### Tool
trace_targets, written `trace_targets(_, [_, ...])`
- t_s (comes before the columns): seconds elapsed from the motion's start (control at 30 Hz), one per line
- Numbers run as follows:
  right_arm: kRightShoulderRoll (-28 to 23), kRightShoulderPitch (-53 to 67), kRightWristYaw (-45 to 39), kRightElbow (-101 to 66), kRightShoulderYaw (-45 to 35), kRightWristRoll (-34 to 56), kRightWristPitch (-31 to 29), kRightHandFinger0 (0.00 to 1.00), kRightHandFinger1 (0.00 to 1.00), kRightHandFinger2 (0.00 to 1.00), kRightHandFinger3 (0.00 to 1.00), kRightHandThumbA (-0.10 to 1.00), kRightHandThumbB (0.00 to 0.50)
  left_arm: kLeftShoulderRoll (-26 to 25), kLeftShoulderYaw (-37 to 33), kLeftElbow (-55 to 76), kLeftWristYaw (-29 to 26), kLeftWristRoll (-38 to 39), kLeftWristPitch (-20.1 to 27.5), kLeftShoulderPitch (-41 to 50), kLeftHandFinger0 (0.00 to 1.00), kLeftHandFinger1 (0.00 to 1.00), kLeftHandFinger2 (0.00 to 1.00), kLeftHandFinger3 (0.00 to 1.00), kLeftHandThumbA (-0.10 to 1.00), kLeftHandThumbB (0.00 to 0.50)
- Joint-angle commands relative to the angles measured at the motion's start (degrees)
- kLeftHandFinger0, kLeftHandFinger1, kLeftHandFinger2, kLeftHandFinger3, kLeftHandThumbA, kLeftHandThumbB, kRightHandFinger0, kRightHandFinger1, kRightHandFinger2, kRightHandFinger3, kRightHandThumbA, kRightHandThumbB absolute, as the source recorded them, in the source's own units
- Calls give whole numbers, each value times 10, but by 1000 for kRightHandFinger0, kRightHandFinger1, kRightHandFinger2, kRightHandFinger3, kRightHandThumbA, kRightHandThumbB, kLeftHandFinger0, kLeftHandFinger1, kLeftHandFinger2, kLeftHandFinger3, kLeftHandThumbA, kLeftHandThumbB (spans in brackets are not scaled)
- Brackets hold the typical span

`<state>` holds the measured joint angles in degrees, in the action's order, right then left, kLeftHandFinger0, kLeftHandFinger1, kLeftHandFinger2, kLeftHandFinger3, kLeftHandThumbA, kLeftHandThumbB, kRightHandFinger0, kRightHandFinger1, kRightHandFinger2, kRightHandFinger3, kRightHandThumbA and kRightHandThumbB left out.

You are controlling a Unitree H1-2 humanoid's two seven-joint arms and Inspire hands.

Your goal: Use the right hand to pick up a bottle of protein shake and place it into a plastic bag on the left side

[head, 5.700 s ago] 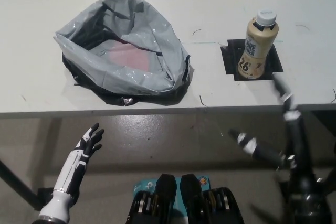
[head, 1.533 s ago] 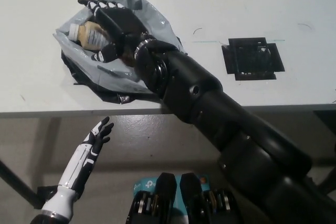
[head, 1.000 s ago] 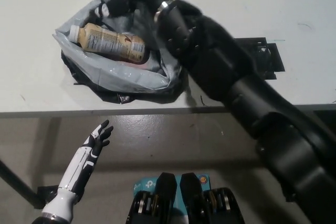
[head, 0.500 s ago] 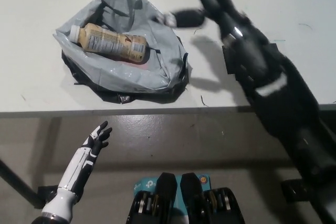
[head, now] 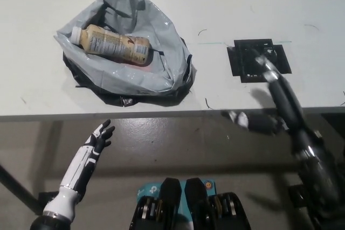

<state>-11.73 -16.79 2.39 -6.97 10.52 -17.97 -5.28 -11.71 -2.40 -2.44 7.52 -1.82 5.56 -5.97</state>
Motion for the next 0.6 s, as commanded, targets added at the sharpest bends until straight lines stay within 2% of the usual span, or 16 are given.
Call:
trace_targets(0.0, [19,51,75,-35,-80,65,-143,1000,1000,1000,1000,954,327,-4,18,8,11,39,27,-38,1000,1000,1000,1000,1000,194])
trace_targets(0.13, [37,51,74,63,-87,73,-172,1000,1000,1000,1000,890,268,-6,17,5,12,36,31,-41,1000,1000,1000,1000,1000,177])
trace_targets(0.17, [42,49,74,92,-88,72,-179,1000,1000,1000,1000,848,255,-8,16,5,8,26,32,-40,1000,1000,1000,1000,1000,194])
trace_targets(0.27, [48,40,79,171,-91,56,-194,1000,1000,1000,1000,779,282,-11,16,6,7,24,27,-36,1000,1000,1000,1000,1000,188])
trace_targets(0.37, [45,26,74,238,-95,56,-207,1000,1000,1000,1000,791,309,-9,16,9,13,34,19,-38,1000,1000,1000,1000,1000,171])
trace_targets(0.5, [44,24,63,253,-98,63,-211,1000,1000,1000,1000,789,296,-10,15,4,8,23,25,-42,1000,1000,1000,1000,1000,192])
trace_targets(0.57, [43,28,55,262,-95,64,-214,1000,1000,1000,1000,785,291,-11,14,2,5,15,32,-38,1000,1000,1000,1000,1000,187])
